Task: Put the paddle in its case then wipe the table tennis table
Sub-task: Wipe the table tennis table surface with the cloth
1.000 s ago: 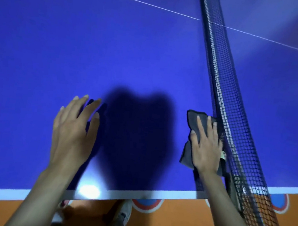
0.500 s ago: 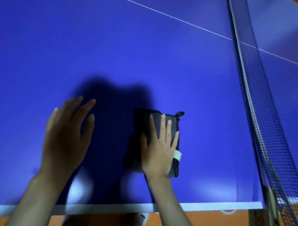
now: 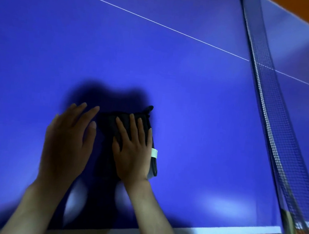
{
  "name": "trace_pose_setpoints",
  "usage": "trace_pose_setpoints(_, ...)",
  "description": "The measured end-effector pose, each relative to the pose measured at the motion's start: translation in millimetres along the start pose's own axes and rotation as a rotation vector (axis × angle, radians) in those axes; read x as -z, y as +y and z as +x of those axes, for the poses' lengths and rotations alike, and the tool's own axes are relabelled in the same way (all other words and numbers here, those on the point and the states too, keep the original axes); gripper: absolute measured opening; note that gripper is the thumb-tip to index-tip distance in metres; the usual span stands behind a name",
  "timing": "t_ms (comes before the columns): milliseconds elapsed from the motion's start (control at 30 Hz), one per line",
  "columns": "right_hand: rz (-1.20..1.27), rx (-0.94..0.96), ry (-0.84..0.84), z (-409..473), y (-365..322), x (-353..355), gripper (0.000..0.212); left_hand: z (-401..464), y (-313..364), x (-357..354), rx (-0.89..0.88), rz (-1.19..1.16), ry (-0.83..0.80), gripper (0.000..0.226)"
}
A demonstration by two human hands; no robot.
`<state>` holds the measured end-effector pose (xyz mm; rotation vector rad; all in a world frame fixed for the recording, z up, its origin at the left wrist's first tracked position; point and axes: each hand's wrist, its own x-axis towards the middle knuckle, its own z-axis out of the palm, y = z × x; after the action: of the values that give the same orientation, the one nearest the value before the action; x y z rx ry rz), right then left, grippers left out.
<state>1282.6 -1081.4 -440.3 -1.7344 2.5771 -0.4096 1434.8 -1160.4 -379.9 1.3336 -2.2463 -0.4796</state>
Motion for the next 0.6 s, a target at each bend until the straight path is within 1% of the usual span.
trace_pose_setpoints(100, 0.009, -0.064, 0.023, 12, 44, 10, 0.056, 8, 25, -21, -0.051, -0.001, -0.026, 0.044)
trace_pose_setpoints(200, -0.031, -0.125, -0.002, 15, 98, 25, 0.056, 14, 56, -48, -0.089, -0.008, -0.068, 0.045)
trace_pose_setpoints(333, -0.084, -0.181, -0.048, 10, 182, 44, 0.060, 18, 101, -83, -0.114, -0.015, -0.107, 0.046)
trace_pose_setpoints(600, -0.085, -0.333, -0.009, -6, 345, 85, 0.060, 31, 189, -157, -0.117, 0.003, -0.149, 0.047)
